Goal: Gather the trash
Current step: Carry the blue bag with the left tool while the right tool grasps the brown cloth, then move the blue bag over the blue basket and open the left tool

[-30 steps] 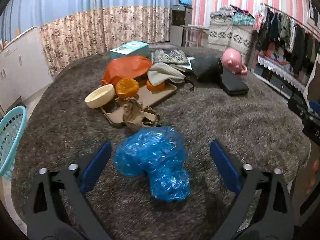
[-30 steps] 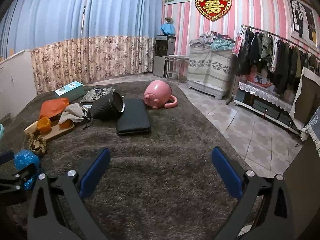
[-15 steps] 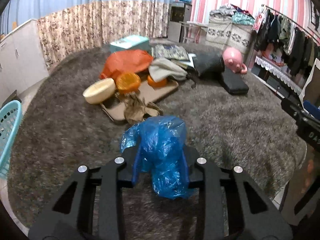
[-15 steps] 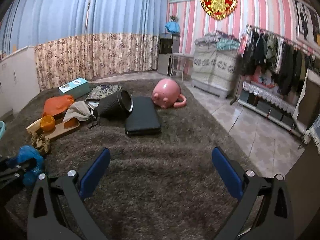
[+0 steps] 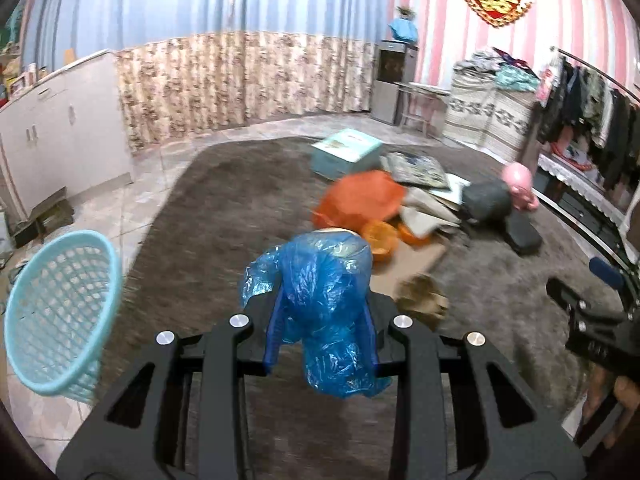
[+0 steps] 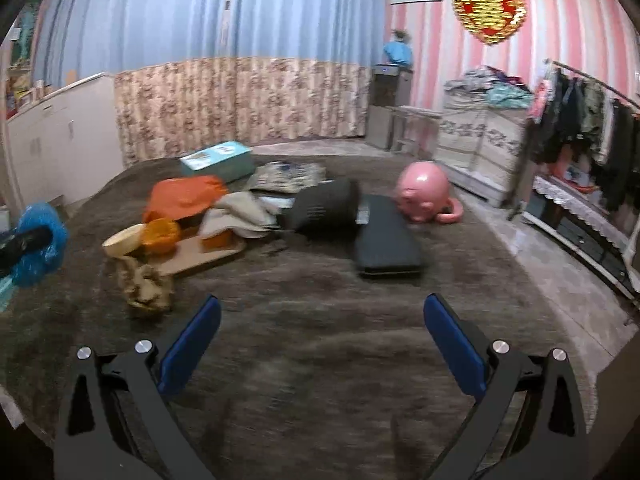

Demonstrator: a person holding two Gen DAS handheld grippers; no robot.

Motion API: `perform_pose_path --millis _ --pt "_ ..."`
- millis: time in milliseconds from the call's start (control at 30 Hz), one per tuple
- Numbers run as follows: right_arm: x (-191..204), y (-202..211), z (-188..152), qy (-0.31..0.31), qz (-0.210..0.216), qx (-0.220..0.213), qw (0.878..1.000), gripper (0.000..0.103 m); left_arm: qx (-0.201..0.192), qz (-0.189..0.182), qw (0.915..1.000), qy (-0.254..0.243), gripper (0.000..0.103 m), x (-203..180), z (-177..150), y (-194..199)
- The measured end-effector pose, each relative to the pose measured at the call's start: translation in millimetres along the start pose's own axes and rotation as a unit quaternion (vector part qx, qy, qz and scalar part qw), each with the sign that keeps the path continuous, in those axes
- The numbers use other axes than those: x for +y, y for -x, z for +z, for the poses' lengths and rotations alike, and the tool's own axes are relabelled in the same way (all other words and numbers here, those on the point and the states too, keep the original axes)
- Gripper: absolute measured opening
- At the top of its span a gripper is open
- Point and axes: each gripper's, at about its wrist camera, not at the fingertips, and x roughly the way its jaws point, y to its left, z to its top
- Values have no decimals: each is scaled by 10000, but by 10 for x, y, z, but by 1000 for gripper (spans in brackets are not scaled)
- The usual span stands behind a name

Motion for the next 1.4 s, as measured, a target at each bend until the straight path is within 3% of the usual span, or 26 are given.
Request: perform_pose_path --millis 200,333,500,533,600,700,767,900,1100,1400 --pt "663 -79 30 495 664 -79 9965 99 -8 190 9998 103 31 299 57 -71" --pt "989 -253 9 702 938 165 9930 99 10 243 9995 178 31 410 26 -119" --pt "1142 -423 13 893 897 361 9913 96 21 256 9993 259 31 493 1 -138" --pt "1146 -455 12 897 903 426 9909 92 21 256 9993 278 31 510 -1 -143" --pt "1153 -528 8 920 1043 611 9884 66 19 255 9993 275 31 513 -3 -146" --pt "1155 -616 -25 926 1478 854 9810 46 12 267 9992 284 31 526 -1 -147" --pt "1146 -627 -27 892 1598 875 9792 42 -5 278 9991 308 31 542 7 -141" --pt "1092 -526 72 736 1621 658 9818 41 -92 349 9987 357 31 605 30 -65" --pt "1245 -347 343 1050 1472 133 9834 41 -295 673 9961 489 31 742 112 92" --pt "1717 -288 685 1166 1831 -175 9760 41 -472 1308 9875 740 31 1179 195 287"
